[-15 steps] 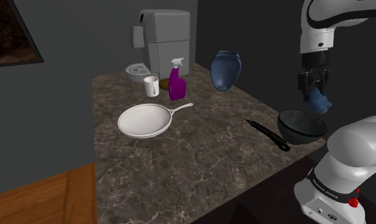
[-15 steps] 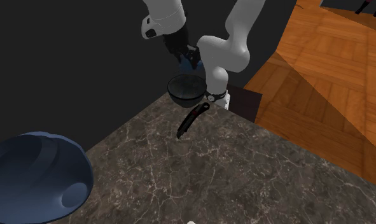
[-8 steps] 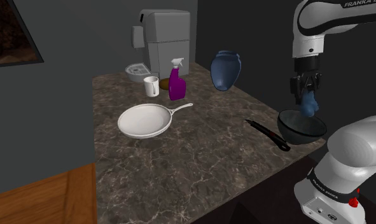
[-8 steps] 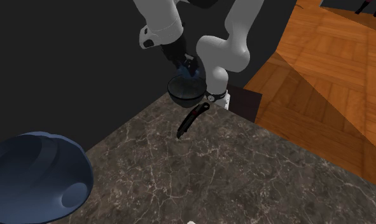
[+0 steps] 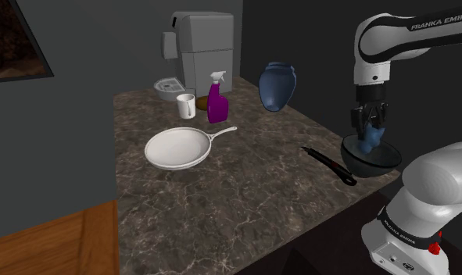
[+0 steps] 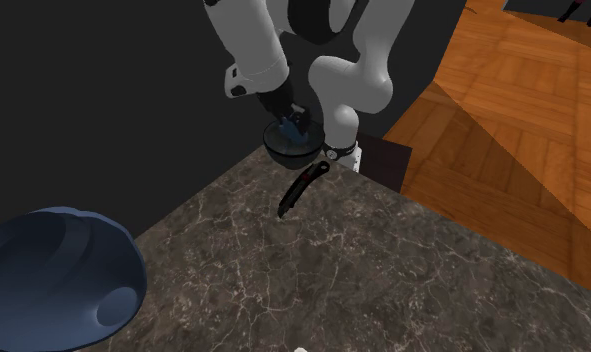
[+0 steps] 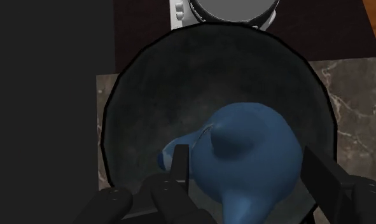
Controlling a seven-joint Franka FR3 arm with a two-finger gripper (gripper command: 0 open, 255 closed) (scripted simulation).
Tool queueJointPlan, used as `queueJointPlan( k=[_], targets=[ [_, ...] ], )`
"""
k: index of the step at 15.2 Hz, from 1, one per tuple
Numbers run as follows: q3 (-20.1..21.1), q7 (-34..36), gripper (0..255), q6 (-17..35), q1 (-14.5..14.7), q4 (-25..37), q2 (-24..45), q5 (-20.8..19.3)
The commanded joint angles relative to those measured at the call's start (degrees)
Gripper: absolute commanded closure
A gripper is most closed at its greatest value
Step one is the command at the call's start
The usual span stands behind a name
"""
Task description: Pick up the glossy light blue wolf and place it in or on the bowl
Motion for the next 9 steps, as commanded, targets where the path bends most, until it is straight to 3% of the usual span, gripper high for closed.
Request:
queueJointPlan(
  k=[1, 8, 9],
  targets=[
    [0.0, 0.0, 255, 0.7, 0.0, -0.5, 0.2, 0.0],
    [0.0, 0.0, 255, 0.7, 0.0, -0.5, 0.2, 0.0],
    [0.0, 0.0, 0, 0.7, 0.0, -0.5, 0.2, 0.0]
  ],
)
